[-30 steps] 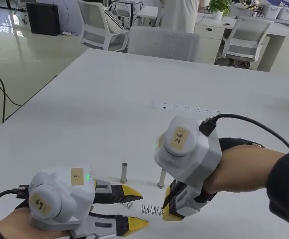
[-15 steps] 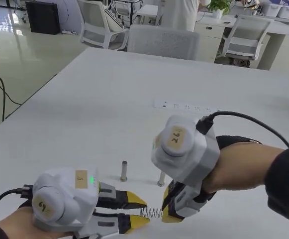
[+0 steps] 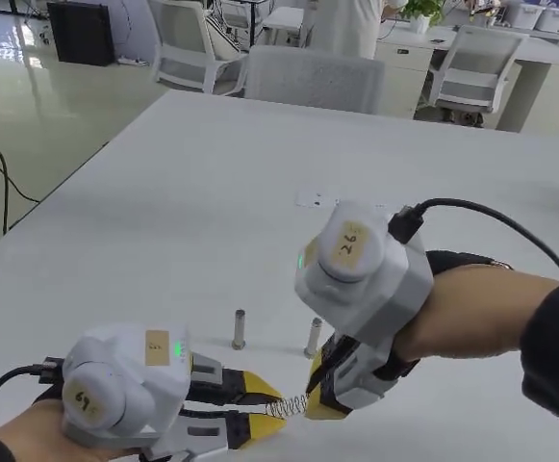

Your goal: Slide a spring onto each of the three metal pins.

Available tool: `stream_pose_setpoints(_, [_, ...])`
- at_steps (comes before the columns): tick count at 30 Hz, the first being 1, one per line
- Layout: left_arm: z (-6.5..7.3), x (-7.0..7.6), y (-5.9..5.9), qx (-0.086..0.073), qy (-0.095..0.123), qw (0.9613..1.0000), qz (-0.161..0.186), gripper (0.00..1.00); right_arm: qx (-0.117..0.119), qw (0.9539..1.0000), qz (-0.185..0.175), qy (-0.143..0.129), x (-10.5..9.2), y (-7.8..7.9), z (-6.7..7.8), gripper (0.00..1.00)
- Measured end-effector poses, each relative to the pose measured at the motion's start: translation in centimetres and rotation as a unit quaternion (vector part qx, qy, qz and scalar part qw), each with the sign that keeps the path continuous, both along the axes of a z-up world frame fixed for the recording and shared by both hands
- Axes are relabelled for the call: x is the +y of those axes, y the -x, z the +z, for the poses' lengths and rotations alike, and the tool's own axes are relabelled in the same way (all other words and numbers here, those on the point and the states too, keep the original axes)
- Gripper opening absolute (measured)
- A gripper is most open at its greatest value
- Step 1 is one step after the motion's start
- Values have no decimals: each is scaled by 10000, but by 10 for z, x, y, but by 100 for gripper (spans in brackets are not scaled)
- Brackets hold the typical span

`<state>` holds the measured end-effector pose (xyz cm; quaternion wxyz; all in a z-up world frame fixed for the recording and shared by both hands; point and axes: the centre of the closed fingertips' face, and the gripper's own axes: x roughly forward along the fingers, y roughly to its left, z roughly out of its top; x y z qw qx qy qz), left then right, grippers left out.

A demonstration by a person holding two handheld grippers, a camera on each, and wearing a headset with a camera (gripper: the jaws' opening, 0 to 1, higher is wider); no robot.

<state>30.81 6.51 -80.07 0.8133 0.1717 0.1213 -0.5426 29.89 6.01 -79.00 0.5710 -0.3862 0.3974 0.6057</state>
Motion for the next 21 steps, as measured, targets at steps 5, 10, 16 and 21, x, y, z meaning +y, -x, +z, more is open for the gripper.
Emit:
stream_pose_setpoints(5, [0,0,0,0,7,10000,-9,2,-37,9998,-16,-200,7,0,9,8])
stream_pose_setpoints(10, [1,0,0,3,37,10000,21,2,-90,9994,-7,-331,13,0,14,8])
stream_pose_setpoints(16, [4,1,-2,-4,123,9999,69,2,-154,9978,-29,-649,25,-1,23,8])
stream_pose_setpoints(21, [5,2,-2,-20,116,9999,97,2,-181,9973,16,-710,25,0,22,8])
